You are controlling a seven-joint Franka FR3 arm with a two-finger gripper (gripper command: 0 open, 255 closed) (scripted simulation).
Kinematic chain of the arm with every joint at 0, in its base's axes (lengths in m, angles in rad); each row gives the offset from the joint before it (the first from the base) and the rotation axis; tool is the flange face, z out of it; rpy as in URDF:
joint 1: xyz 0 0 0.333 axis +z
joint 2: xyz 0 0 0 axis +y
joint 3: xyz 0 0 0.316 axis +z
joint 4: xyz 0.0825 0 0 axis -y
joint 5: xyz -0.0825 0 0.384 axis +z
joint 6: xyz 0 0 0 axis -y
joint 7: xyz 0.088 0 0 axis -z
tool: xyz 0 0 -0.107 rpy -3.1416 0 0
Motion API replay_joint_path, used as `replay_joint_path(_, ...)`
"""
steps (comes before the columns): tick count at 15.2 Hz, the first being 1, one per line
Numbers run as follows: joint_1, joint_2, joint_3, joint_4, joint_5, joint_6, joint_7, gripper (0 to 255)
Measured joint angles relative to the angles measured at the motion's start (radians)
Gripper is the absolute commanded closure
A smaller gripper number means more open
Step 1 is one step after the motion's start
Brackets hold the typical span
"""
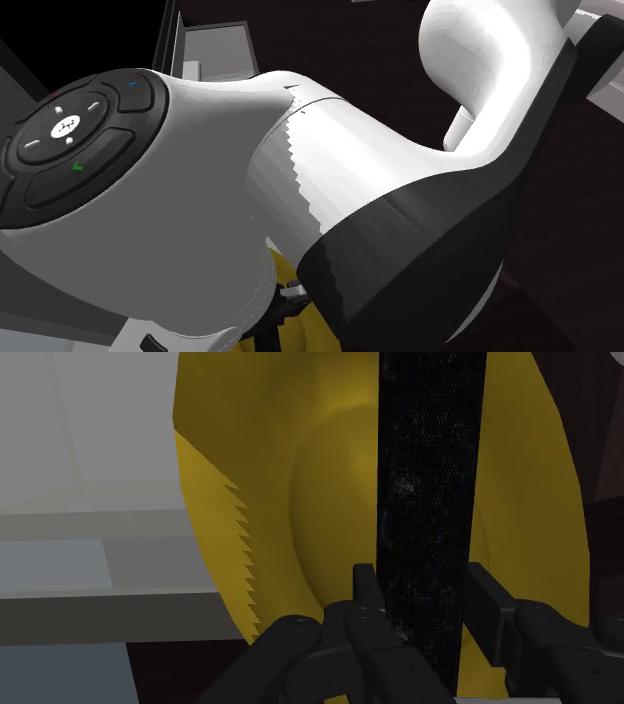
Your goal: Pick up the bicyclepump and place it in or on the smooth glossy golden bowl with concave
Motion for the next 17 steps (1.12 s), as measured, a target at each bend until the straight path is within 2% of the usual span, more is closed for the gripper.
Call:
replay_joint_path(5, 0.000, -0.001, 0.000, -0.007, -0.001, 0.006, 0.000, 255)
replay_joint_path(6, 0.000, -0.001, 0.000, -0.007, -0.001, 0.006, 0.000, 0)
replay_joint_path(12, 0.000, -0.001, 0.000, -0.007, -0.001, 0.006, 0.000, 0)
replay_joint_path(17, 0.002, 0.030, -0.003, 0.136, 0.009, -0.106, -0.009, 0)
